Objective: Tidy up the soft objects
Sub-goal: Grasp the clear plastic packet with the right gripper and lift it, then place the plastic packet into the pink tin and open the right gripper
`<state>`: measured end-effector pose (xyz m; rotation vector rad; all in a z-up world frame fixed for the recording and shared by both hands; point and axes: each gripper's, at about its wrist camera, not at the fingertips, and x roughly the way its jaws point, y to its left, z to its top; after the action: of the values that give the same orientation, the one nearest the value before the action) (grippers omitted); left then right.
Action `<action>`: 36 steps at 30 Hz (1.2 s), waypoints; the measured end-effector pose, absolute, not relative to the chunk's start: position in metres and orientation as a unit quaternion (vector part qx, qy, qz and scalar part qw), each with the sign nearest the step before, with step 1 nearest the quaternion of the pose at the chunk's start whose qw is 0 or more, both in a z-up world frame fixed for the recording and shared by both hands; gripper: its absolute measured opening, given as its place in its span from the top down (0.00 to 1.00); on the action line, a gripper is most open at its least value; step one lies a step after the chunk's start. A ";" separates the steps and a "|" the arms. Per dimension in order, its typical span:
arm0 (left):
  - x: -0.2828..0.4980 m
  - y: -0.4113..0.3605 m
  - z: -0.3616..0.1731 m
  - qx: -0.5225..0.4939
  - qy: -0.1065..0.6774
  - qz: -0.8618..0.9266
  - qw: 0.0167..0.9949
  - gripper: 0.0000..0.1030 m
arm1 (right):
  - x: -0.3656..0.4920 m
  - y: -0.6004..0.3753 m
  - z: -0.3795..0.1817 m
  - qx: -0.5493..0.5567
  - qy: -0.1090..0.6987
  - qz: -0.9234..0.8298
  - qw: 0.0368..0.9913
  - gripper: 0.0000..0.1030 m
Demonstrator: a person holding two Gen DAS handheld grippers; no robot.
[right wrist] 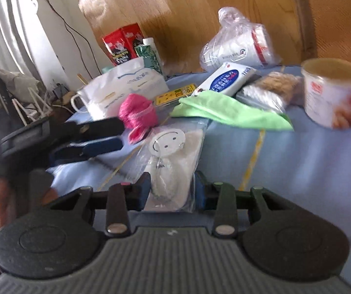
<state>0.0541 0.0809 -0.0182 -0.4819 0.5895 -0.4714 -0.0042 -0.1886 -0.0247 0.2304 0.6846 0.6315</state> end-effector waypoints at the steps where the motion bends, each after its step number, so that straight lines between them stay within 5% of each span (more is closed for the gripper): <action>1: 0.054 0.080 -0.018 -0.231 0.286 -0.230 0.901 0.17 | -0.010 -0.192 -0.026 0.118 0.331 0.302 0.886 0.61; 21: 0.048 0.057 -0.028 -0.269 0.327 -0.297 0.856 0.11 | -0.022 -0.220 -0.042 0.220 0.329 0.303 0.867 0.70; 25: 0.047 0.050 -0.029 -0.273 0.328 -0.302 0.852 0.14 | -0.024 -0.215 -0.041 0.200 0.327 0.314 0.869 0.72; 29: 0.047 0.049 -0.032 -0.292 0.328 -0.314 0.842 0.33 | -0.028 -0.213 -0.039 0.180 0.317 0.307 0.879 0.73; 36: 0.040 0.033 -0.019 -0.268 0.327 -0.310 0.851 0.36 | -0.042 -0.218 -0.030 0.176 0.273 0.295 0.899 0.76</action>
<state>0.0403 0.0328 -0.0194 -0.5653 0.6888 -0.6525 -0.0417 -0.2180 -0.0298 0.3637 0.5663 0.6100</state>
